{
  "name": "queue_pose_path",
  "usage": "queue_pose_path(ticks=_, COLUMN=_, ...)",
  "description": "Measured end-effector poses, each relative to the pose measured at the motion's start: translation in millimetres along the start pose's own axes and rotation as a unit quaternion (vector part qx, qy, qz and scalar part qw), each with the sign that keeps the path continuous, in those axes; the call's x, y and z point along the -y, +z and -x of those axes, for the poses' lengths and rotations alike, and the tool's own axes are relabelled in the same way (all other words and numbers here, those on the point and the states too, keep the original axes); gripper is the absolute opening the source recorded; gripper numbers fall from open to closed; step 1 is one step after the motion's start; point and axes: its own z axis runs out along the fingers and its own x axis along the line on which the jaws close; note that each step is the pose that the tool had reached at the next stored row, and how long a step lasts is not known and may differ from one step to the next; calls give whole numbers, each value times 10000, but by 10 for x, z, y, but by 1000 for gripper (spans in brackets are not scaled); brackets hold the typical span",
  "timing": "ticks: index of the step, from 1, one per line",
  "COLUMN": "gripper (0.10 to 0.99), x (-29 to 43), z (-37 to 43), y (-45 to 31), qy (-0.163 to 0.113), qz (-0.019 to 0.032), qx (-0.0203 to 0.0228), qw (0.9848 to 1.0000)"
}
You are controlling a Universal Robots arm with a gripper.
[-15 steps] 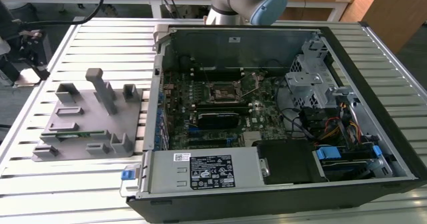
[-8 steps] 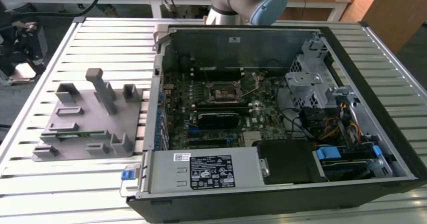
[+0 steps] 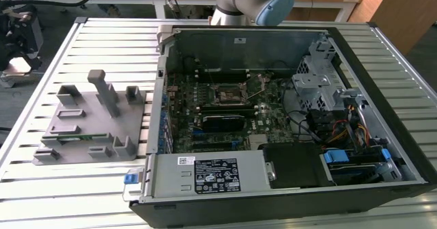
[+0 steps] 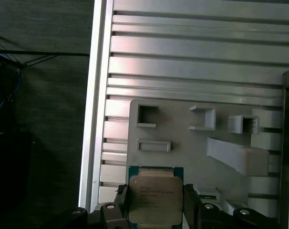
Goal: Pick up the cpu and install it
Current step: 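Pick up the cpu and move it towards the insertion slot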
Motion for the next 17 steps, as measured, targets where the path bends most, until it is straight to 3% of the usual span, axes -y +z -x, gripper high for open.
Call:
queue_pose_path(ticks=14, gripper=541, x=-21, z=-9, y=-384, qy=0, qz=-3, qx=0, qw=10000)
queue_pose_path(ticks=17, gripper=541, x=-22, z=-7, y=-416, qy=0, qz=-3, qx=0, qw=10000)
